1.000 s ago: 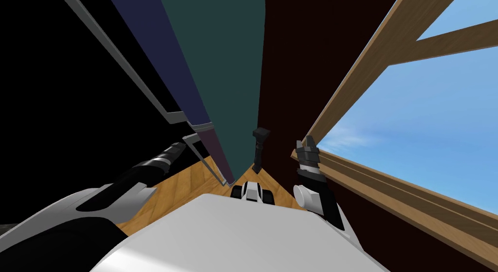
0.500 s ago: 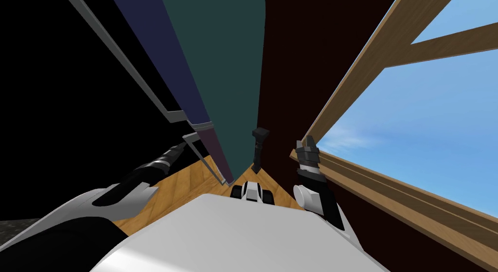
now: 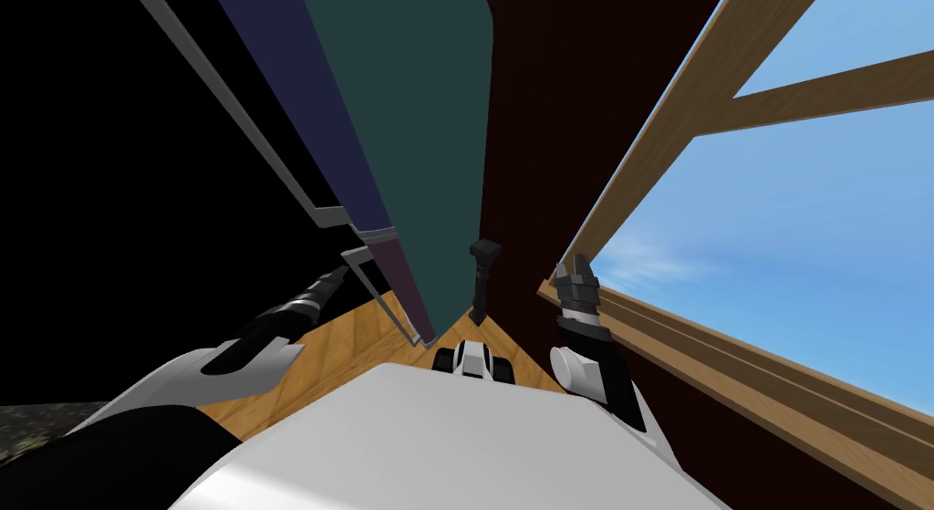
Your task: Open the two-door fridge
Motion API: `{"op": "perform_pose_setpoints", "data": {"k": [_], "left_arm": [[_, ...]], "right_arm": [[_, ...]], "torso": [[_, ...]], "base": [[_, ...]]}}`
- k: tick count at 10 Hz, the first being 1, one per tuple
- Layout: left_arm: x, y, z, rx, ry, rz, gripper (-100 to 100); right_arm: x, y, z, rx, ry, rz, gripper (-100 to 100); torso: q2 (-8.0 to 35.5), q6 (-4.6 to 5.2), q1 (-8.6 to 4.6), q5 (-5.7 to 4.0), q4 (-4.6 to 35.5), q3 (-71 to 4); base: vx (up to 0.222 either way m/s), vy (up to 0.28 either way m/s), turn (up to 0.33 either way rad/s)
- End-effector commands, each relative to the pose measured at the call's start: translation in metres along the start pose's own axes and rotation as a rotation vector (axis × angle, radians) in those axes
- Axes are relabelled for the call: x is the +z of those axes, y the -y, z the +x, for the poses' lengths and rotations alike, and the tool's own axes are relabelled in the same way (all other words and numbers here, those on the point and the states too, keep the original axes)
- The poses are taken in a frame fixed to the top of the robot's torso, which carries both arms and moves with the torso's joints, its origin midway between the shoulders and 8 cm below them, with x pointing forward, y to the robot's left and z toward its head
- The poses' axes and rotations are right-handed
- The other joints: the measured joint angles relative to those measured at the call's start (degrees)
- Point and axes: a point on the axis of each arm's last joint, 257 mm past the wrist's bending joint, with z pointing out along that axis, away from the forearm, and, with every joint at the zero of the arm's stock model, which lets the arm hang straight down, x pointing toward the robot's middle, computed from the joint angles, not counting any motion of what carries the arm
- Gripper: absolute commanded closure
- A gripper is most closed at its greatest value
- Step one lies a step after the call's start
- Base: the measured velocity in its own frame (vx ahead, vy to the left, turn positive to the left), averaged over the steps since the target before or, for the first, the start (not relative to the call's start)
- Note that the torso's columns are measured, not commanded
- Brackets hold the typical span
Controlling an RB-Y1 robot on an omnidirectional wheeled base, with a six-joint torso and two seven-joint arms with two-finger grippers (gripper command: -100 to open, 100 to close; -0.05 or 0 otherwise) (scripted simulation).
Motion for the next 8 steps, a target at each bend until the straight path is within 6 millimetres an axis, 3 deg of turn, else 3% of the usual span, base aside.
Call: {"op": "perform_pose_setpoints", "data": {"k": [1,5,8], "left_arm": [[0.008,-0.014,0.011,0.018,-0.010,-0.011,-100],[0.021,-0.037,0.016,0.063,0.003,-0.033,-100],[0.022,-0.041,0.014,0.069,0.008,-0.039,-100]], "right_arm": [[0.000,0.000,0.000,0.000,0.000,0.000,0],[0.000,0.000,0.000,0.000,0.000,0.000,0],[0.000,0.000,0.000,0.000,0.000,0.000,0]], "torso": [[-0.07,0.03,0.06,0.07,-0.04,-0.03],[-0.46,0.14,0.43,0.05,-0.05,-0.35],[0.04,-0.52,1.17,0.04,0.23,-0.10]], "base": [[-0.025,-0.089,-0.020],[-0.014,-0.103,-0.016],[-0.012,-0.065,-0.029]]}}
